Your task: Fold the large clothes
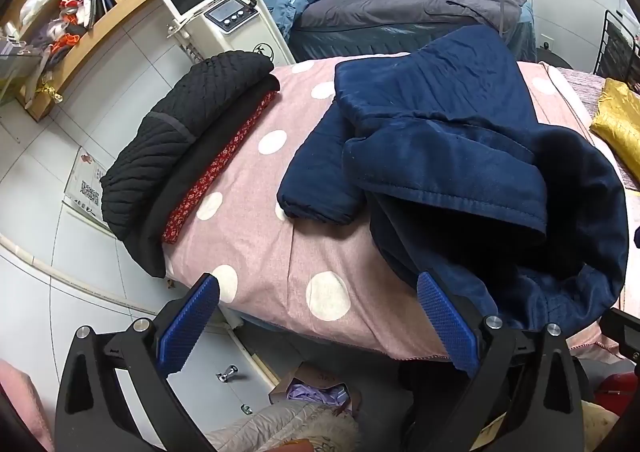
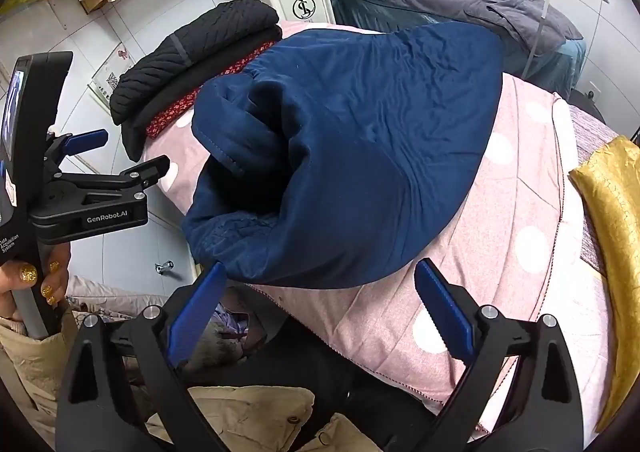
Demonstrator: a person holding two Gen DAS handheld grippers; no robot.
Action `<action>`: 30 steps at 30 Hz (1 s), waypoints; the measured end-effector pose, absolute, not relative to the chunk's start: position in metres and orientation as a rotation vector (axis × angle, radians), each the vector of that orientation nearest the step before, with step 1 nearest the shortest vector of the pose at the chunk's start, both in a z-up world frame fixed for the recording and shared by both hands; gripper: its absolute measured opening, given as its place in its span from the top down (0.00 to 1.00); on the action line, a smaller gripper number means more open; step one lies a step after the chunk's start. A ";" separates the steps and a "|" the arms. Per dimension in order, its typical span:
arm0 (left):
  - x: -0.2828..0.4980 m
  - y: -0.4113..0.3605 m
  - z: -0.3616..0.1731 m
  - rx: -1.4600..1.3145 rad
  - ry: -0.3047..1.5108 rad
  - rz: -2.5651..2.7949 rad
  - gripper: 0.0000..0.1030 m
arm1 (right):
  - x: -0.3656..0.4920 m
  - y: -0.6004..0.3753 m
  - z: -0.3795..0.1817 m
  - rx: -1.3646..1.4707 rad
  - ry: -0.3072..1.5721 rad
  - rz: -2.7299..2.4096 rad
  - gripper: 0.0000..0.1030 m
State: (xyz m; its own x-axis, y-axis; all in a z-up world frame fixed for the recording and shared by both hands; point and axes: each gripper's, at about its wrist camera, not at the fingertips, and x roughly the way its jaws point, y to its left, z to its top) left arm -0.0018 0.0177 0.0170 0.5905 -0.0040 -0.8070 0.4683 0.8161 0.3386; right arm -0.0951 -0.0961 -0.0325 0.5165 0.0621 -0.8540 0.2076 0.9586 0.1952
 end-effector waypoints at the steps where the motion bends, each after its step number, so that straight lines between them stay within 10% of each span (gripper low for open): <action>1: -0.001 0.018 0.017 0.568 0.908 -0.291 0.06 | -0.095 -0.096 -0.033 0.287 1.029 -0.087 0.09; 30: 0.001 0.020 0.017 0.562 0.906 -0.276 0.06 | -0.101 -0.098 -0.027 0.306 0.971 -0.080 0.09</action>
